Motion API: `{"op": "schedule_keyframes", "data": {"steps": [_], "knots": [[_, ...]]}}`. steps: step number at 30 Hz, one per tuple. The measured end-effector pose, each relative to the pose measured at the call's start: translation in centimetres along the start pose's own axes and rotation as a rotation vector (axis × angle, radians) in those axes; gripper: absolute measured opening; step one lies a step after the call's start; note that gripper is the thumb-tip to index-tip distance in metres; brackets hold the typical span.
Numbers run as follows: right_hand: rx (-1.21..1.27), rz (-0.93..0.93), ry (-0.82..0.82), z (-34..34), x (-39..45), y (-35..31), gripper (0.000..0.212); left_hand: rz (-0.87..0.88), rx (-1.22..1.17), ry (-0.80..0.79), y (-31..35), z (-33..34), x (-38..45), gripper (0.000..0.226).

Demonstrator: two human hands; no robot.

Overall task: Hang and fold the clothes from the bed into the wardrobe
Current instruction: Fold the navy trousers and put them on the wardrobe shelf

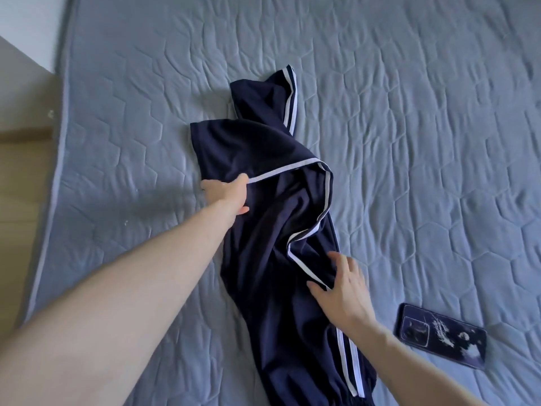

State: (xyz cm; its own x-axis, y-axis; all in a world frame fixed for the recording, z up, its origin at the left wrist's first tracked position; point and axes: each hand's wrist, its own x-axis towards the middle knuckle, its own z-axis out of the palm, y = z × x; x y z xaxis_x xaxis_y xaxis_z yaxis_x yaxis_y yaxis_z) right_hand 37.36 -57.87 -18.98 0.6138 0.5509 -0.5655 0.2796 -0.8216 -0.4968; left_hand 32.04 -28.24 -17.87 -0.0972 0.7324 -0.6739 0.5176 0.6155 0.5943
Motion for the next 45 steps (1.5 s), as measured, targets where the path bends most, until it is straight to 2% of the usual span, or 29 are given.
{"op": "schedule_keyframes", "data": {"steps": [1, 2, 4, 5, 7, 10, 13, 16, 19, 22, 24, 26, 28, 32, 34, 36, 39, 42, 45], "knots": [[0.001, 0.031, -0.043, 0.3, 1.0, -0.2, 0.068, 0.018, 0.019, 0.034, 0.3, -0.6, 0.9, 0.069], [-0.001, 0.071, -0.096, 0.6, 1.9, -0.3, 0.064, 0.091, 0.136, 0.046, 0.4, -1.1, 1.7, 0.080], [-0.025, 0.130, -0.176, 1.4, 3.3, 0.1, 0.057, 0.344, 0.563, 0.045, 0.5, -1.4, 3.4, 0.094], [-0.045, 0.141, -0.192, 1.7, 3.9, 0.4, 0.055, 0.449, 0.728, 0.022, 0.5, -1.3, 4.0, 0.093], [-0.081, 0.157, -0.203, 2.2, 5.2, 0.9, 0.050, 0.504, 0.825, -0.058, 0.5, -0.5, 4.6, 0.080], [-0.091, 0.210, -0.224, 2.5, 7.0, 1.0, 0.046, 0.537, 0.858, -0.098, 0.9, 0.4, 4.4, 0.021], [-0.083, 0.256, -0.271, 2.1, 7.8, 0.9, 0.046, 0.649, 0.775, 0.009, 3.1, 0.1, 3.3, 0.024], [-0.083, 0.282, -0.315, 1.6, 7.8, 0.6, 0.046, 1.001, 0.642, 0.228, 7.9, -0.4, 2.6, 0.025], [-0.088, 0.303, -0.333, 1.2, 7.8, 0.2, 0.045, 1.277, 0.496, 0.202, 13.8, -0.1, 1.5, 0.031], [-0.086, 0.305, -0.329, 1.0, 7.7, -0.1, 0.042, 1.350, 0.366, 0.121, 18.1, 0.8, 0.5, 0.033], [-0.091, 0.290, -0.324, 1.1, 7.8, 0.0, 0.039, 1.334, 0.341, 0.073, 19.6, 1.6, 0.5, 0.033], [-0.101, 0.281, -0.307, 1.2, 7.9, 0.0, 0.037, 1.240, 0.362, 0.053, 20.1, 2.3, 1.1, 0.034], [-0.103, 0.277, -0.290, 1.5, 8.0, -0.1, 0.037, 1.077, 0.456, 0.040, 19.7, 2.7, 2.5, 0.038], [-0.096, 0.261, -0.256, 1.7, 8.1, -0.1, 0.034, 0.671, 0.813, -0.079, 15.5, 3.6, 5.9, 0.039], [-0.093, 0.250, -0.239, 1.8, 8.2, -0.1, 0.032, 0.568, 0.826, -0.127, 13.1, 3.6, 6.5, 0.052], [-0.088, 0.243, -0.233, 1.8, 8.3, 0.0, 0.031, 0.566, 0.701, -0.136, 11.1, 3.4, 6.7, 0.064], [-0.067, 0.237, -0.230, 1.9, 8.4, 0.2, 0.032, 0.608, 0.516, -0.101, 7.4, 3.1, 5.6, 0.065], [-0.044, 0.230, -0.230, 2.0, 8.4, 0.3, 0.035, 0.573, 0.465, -0.031, 1.5, 2.0, 3.5, 0.060], [0.023, 0.212, -0.212, 1.7, 7.5, 0.6, 0.043, 0.472, 0.457, -0.089, -6.3, -1.0, 0.4, 0.064]]}}
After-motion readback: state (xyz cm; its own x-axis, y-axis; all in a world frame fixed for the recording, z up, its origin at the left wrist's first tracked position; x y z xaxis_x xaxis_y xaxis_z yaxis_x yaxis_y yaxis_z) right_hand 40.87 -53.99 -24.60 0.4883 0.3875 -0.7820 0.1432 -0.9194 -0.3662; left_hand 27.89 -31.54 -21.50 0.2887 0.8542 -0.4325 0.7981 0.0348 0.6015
